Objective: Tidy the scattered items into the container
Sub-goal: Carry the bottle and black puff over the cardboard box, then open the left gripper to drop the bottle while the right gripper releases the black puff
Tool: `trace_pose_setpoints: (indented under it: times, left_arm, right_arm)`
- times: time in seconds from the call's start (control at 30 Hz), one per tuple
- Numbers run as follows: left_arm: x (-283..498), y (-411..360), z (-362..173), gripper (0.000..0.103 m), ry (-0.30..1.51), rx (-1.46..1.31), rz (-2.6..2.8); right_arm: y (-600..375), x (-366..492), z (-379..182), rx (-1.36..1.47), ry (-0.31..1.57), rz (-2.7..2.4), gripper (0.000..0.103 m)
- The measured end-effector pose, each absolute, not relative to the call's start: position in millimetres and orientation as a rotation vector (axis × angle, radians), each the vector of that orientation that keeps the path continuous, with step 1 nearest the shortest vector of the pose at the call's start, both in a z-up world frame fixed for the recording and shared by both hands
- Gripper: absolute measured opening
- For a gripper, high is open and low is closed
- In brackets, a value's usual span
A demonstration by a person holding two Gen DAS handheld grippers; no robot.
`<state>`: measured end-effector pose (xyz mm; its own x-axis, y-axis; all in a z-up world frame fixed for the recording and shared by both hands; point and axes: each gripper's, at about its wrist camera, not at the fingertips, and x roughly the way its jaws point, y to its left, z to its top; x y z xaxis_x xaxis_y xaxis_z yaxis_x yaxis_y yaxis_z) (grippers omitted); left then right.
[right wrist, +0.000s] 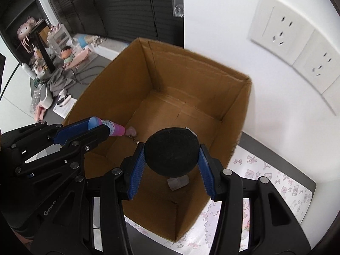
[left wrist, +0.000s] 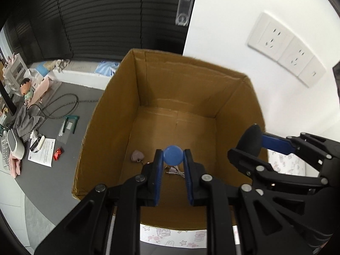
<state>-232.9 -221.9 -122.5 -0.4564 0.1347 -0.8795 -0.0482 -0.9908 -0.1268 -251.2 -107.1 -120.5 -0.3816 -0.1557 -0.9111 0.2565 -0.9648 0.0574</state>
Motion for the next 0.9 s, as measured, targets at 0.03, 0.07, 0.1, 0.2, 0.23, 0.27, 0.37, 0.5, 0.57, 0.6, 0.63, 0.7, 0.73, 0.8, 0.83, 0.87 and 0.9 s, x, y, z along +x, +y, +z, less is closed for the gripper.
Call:
trace_pose_setpoints:
  times: [0.03, 0.07, 0.1, 0.2, 0.23, 0.27, 0.37, 0.5, 0.57, 0.6, 0.63, 0.7, 0.73, 0.8, 0.83, 0.87, 0.9]
  left_arm:
    - [-233, -223, -126, 0.019, -0.129, -1.584, 2.584]
    - [-234, -223, -131, 0.019, -0.125, -1.595, 2.579]
    - [-234, -223, -134, 0.019, -0.124, -1.602, 2.575]
    - [-236, -223, -144, 0.019, -0.130, -1.625, 2.553]
    - [-237, -223, -145, 0.019, -0.130, -1.629, 2.550]
    - [-237, -222, -147, 0.019, -0.130, -1.629, 2.547]
    - [-236, -221, -149, 0.019, -0.127, -1.624, 2.548]
    - [-235, -221, -149, 0.019, -0.137, -1.623, 2.546]
    - [-235, -222, -149, 0.019, -0.147, -1.629, 2.545]
    - [-235, -222, -149, 0.019, -0.148, -1.635, 2.543]
    - [-235, -223, -148, 0.019, -0.156, -1.639, 2.543]
    - [-236, -224, -149, 0.033, -0.168, -1.649, 2.540]
    - [-236, -225, -148, 0.038, -0.169, -1.655, 2.547]
    - [-235, -228, -146, 0.059, -0.166, -1.662, 2.569]
    - [-234, -229, -145, 0.064, -0.167, -1.661, 2.580]
    - [-233, -231, -143, 0.072, -0.161, -1.653, 2.600]
    - [-232, -232, -142, 0.078, -0.157, -1.646, 2.609]
  right_arm:
    - [-108, -252, -124, 1.592, 0.140, -2.413, 0.051]
    - [-109, -253, -129, 1.607, 0.143, -2.405, 0.051]
    - [-109, -253, -133, 1.619, 0.144, -2.398, 0.051]
    - [-112, -254, -144, 1.654, 0.161, -2.379, 0.051]
    - [-112, -254, -147, 1.662, 0.162, -2.377, 0.051]
    - [-112, -254, -150, 1.672, 0.164, -2.372, 0.051]
    - [-111, -254, -156, 1.691, 0.172, -2.365, 0.051]
    - [-108, -253, -158, 1.703, 0.172, -2.368, 0.053]
    - [-105, -252, -158, 1.705, 0.172, -2.375, 0.053]
    - [-104, -252, -157, 1.705, 0.172, -2.378, 0.053]
    - [-103, -252, -156, 1.705, 0.172, -2.382, 0.054]
    - [-102, -250, -155, 1.700, 0.172, -2.387, 0.056]
    - [-101, -250, -153, 1.697, 0.175, -2.389, 0.060]
    - [-99, -248, -151, 1.692, 0.184, -2.405, 0.067]
    - [-97, -247, -149, 1.689, 0.189, -2.418, 0.070]
    - [-95, -246, -147, 1.685, 0.188, -2.430, 0.074]
    - [-92, -244, -145, 1.678, 0.185, -2.441, 0.076]
